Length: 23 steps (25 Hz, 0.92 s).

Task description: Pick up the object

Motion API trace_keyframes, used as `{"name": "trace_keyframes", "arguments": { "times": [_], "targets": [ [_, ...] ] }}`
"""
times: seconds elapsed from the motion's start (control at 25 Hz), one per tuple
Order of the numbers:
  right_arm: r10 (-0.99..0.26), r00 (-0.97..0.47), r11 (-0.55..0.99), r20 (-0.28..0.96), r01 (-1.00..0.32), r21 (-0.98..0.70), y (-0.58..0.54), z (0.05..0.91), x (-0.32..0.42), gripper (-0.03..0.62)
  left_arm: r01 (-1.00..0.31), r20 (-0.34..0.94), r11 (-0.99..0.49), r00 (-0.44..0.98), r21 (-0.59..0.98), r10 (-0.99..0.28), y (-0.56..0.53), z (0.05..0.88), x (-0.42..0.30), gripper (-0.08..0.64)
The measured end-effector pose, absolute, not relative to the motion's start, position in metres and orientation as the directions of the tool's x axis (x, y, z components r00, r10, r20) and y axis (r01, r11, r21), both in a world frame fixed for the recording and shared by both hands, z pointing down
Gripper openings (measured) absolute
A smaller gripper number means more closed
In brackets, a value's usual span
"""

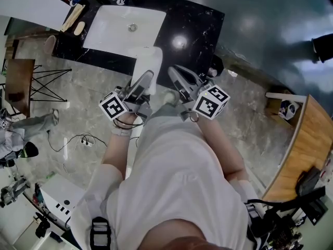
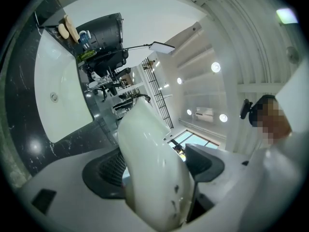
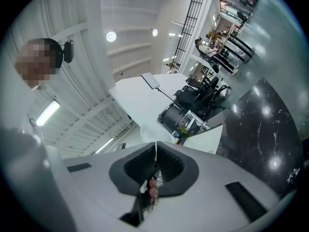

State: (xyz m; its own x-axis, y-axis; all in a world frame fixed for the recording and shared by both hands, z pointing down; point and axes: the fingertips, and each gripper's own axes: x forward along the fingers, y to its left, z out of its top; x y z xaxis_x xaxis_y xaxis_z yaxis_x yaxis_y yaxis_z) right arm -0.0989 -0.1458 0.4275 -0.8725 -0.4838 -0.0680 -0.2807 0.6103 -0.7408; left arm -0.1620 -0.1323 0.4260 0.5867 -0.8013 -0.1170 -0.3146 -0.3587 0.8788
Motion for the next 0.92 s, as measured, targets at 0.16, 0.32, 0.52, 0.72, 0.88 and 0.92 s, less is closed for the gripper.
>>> {"name": "trace_keyframes", "arguments": {
  "times": [0.16, 0.32, 0.52, 0.72, 0.88, 0.92],
  "targets": [
    [-0.496, -0.866, 0.610, -0.057, -0.301, -0.733, -0.148, 0.431, -0.097, 0.021, -0.294, -0.122, -0.357, 0.597, 0.887, -0.793, -0.132, 0.427, -0.159, 0.388],
    [-0.511, -0.858, 0.599, -0.057, -0.308, -0.740, -0.149, 0.432, -0.095, 0.021, -0.272, -0.121, -0.350, 0.610, 0.896, -0.783, -0.133, 0.430, -0.155, 0.387],
    [-0.513, -0.857, 0.595, -0.052, -0.311, -0.741, -0.148, 0.435, -0.097, 0.021, -0.265, -0.118, -0.340, 0.607, 0.902, -0.786, -0.130, 0.432, -0.157, 0.385],
    [-0.524, -0.851, 0.576, -0.042, -0.318, -0.753, -0.152, 0.438, -0.093, 0.021, -0.268, -0.111, -0.341, 0.617, 0.901, -0.779, -0.135, 0.434, -0.153, 0.383],
    [-0.536, -0.844, 0.562, -0.032, -0.329, -0.759, -0.155, 0.439, -0.084, 0.021, -0.260, -0.109, -0.332, 0.617, 0.907, -0.779, -0.137, 0.435, -0.147, 0.382],
    [-0.539, -0.842, 0.558, -0.029, -0.331, -0.760, -0.155, 0.440, -0.082, 0.021, -0.256, -0.109, -0.329, 0.616, 0.909, -0.780, -0.137, 0.435, -0.146, 0.382]
  ]
}}
